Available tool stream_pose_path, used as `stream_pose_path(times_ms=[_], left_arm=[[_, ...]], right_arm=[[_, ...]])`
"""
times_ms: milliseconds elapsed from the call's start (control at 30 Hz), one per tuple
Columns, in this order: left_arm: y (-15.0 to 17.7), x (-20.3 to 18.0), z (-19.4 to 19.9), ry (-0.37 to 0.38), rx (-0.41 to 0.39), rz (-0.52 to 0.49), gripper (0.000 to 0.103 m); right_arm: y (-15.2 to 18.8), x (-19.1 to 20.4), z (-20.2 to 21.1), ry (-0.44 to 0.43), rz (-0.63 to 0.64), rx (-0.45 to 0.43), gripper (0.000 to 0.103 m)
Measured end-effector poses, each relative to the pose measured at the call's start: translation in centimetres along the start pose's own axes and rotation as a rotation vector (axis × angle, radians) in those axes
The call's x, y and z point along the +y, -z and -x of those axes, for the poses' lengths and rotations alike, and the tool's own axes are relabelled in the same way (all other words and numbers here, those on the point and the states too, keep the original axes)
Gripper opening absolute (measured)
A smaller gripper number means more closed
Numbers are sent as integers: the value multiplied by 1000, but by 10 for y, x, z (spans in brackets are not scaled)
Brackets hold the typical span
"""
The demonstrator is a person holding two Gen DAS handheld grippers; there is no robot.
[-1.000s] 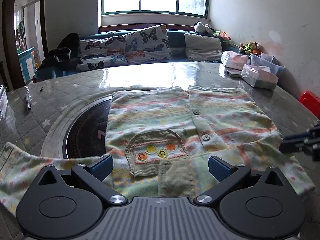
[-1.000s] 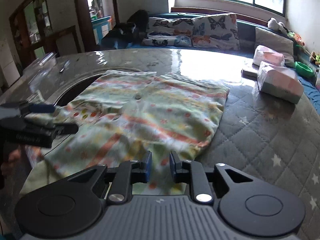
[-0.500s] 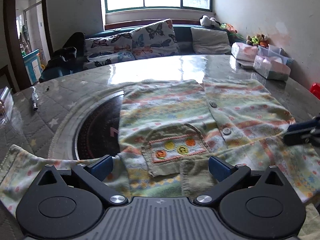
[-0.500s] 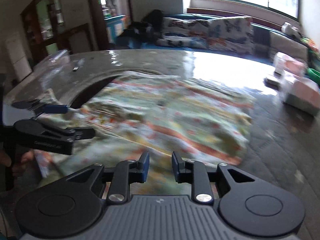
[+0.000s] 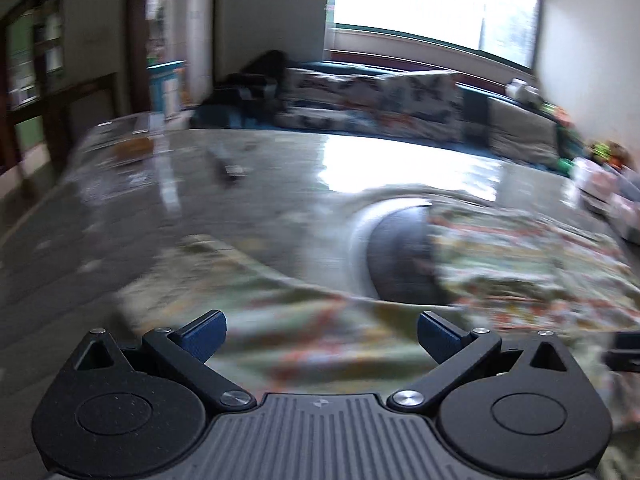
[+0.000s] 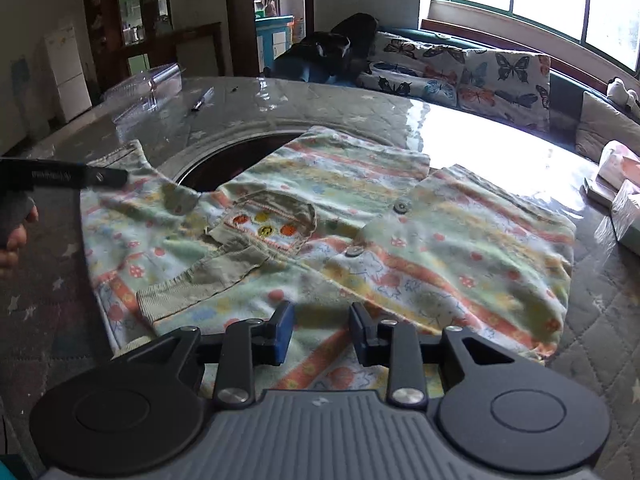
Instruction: Fold clothes
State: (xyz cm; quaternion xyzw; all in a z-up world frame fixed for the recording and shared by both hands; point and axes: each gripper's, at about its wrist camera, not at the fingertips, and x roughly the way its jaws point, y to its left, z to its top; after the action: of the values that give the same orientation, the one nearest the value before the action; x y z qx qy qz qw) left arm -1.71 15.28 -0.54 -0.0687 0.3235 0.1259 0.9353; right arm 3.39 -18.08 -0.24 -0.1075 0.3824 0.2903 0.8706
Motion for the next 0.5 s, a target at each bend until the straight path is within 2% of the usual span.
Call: stream_pose_path(times_ms=[100, 233, 500], left_arm=[[0, 30, -1, -76, -2, 52, 103], [-1, 63, -7, -139, 3, 118, 103], [-3, 90, -24, -174, 32, 224, 102]], right_arm=[[1, 2, -2, 4, 6, 3, 31], [0, 3, 1, 11, 16, 3, 31], [-1, 4, 6, 13, 11, -8, 32]])
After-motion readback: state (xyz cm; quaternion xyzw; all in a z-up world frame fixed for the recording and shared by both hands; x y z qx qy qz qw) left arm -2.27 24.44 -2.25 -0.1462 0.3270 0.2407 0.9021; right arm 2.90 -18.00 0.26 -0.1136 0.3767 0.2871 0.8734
